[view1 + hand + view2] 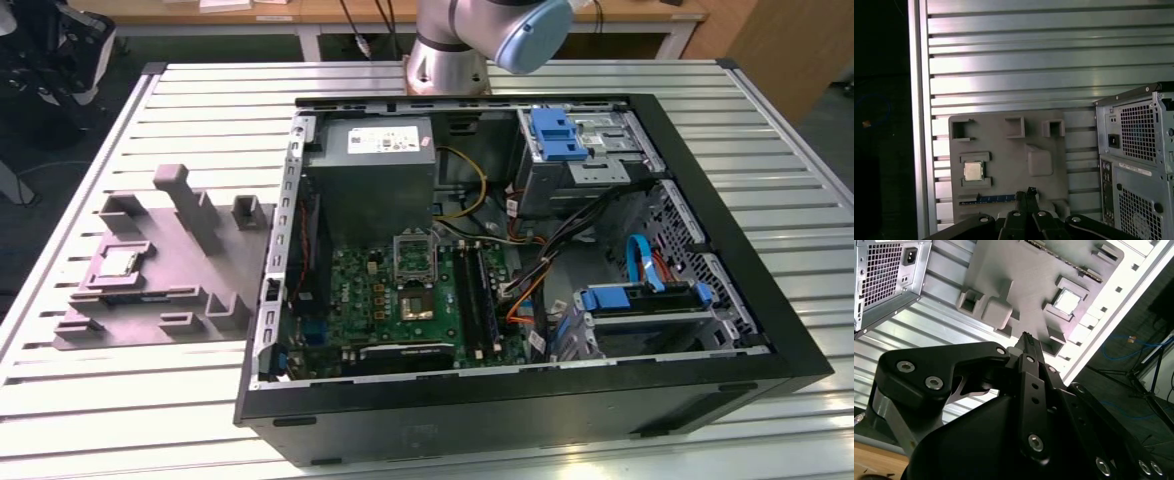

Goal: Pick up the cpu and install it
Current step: 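Reach for the cpu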

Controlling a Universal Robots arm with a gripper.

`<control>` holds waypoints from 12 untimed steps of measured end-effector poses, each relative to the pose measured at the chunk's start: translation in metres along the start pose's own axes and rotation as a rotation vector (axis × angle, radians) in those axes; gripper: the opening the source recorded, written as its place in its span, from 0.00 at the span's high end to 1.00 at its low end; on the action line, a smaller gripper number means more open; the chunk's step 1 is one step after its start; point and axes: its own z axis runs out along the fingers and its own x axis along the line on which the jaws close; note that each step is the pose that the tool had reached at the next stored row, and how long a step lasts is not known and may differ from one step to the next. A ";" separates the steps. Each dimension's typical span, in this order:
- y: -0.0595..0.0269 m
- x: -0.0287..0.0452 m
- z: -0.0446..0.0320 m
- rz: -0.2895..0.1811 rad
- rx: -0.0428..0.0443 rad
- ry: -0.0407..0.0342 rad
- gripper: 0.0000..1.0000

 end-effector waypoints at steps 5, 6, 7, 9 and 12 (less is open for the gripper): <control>-0.0002 0.0025 0.0000 0.000 0.0000 -0.0001 0.89; -0.0002 0.0031 0.0000 0.000 -0.0001 -0.0001 0.89; -0.0003 0.0035 -0.0001 0.000 0.0000 -0.0001 0.89; -0.0003 0.0045 -0.0001 0.000 0.0000 -0.0001 0.89; -0.0004 0.0059 -0.0001 0.000 -0.0001 -0.0001 0.89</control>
